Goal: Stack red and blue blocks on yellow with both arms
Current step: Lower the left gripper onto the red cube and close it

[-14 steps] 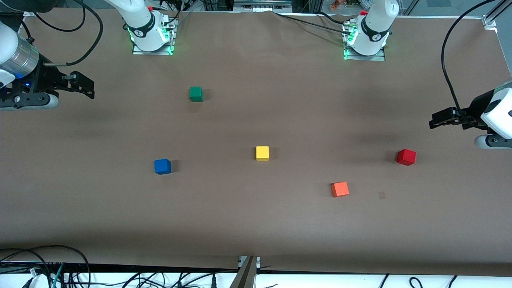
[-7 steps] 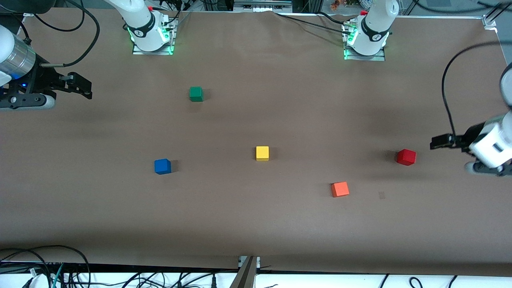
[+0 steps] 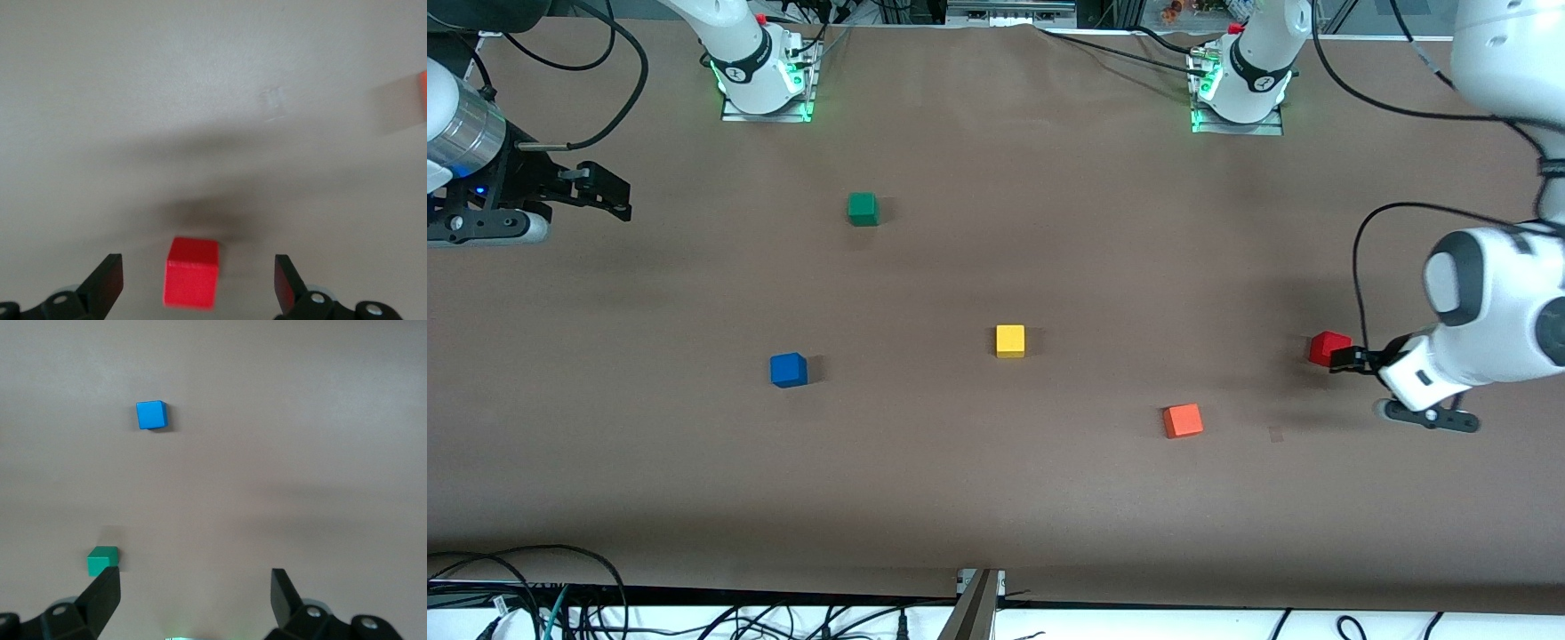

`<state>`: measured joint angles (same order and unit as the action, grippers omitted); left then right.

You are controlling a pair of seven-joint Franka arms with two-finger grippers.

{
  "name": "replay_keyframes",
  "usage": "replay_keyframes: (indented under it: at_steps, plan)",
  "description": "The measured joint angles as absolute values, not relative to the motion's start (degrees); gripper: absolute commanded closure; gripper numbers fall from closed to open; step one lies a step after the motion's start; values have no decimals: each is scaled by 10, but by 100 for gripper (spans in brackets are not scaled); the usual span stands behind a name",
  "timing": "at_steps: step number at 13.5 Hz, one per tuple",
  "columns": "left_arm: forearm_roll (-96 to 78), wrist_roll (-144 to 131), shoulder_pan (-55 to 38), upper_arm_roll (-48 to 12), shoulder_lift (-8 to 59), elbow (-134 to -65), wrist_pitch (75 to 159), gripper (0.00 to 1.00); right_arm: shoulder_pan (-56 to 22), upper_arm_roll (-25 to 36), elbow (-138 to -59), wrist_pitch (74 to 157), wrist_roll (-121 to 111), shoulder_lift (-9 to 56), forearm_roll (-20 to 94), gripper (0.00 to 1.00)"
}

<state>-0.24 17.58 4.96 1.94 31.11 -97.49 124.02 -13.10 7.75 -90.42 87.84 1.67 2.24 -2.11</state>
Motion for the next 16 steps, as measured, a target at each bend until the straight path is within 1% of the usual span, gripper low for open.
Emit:
replay_keyframes:
  at_steps: [1,4,8,9,10,11,12,13,14,16]
  plan:
    - [-2,187,54,20,315,-997,1268,0,-131,78,-904,878,17,22,-21,0]
    - [-2,202,64,20,319,-1035,1307,0,-131,78,-904,878,17,23,-21,0]
    - [-2,206,72,20,318,-1071,1327,0,-131,78,-904,878,17,23,-21,0]
    - [-2,206,76,20,317,-1077,1328,4,-131,78,-904,878,17,23,-21,0]
    - [-2,207,78,20,316,-1082,1328,39,-131,78,-904,878,17,23,-21,0]
    - [-2,207,79,20,314,-1086,1328,62,-131,78,-904,878,17,23,-21,0]
    - [-2,207,79,20,312,-1089,1328,78,-131,78,-904,878,17,23,-21,0]
    - [-2,207,79,20,310,-1090,1328,90,-131,78,-904,878,17,23,-21,0]
    - [-2,207,79,19,308,-1091,1328,100,-131,78,-904,878,17,23,-21,0]
    - [-2,207,79,18,306,-1092,1328,100,-131,78,-904,878,17,23,-21,0]
